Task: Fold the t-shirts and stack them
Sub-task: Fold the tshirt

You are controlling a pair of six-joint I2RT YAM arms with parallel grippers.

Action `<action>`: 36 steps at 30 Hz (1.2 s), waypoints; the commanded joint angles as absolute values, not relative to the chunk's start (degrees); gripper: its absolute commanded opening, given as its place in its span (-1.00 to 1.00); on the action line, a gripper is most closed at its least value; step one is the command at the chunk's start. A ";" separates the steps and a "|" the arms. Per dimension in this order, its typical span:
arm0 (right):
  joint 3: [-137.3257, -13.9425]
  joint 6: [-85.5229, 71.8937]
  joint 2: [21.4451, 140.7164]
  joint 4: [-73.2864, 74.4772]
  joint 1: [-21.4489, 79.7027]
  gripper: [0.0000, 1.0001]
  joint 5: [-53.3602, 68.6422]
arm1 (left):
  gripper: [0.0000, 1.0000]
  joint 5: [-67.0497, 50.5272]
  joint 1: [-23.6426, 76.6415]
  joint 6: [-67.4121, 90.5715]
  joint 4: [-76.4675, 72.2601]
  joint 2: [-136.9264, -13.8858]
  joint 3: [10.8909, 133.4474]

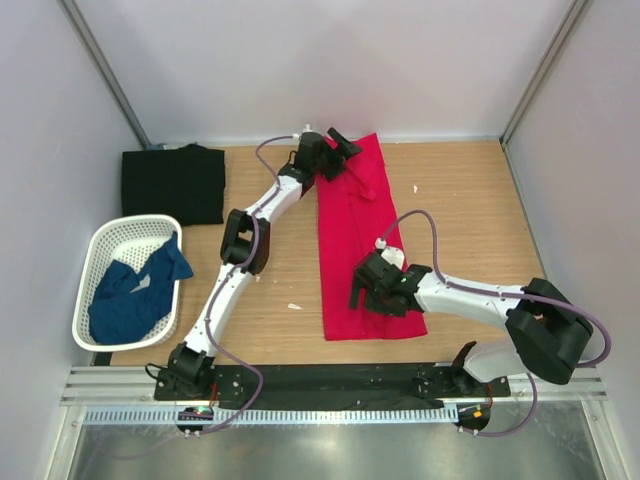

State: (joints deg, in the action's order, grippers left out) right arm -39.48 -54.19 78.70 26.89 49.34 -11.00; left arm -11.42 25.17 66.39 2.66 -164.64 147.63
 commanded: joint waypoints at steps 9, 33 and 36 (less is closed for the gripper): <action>-41.29 -57.31 79.10 31.55 51.77 0.79 -6.68 | 0.96 -13.53 25.14 55.66 7.38 -161.03 147.13; -57.92 -30.85 74.08 31.75 6.86 0.80 -5.36 | 0.78 1.56 35.49 49.72 14.68 -94.50 79.14; -56.43 -30.59 76.28 27.35 4.93 0.80 -4.57 | 0.66 5.35 42.78 60.18 11.61 -88.17 67.17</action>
State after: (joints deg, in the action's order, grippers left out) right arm -57.56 -33.47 74.91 34.28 6.11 -7.92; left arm -0.73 38.02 50.74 12.56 -90.83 75.61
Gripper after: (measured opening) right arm 0.901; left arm 0.838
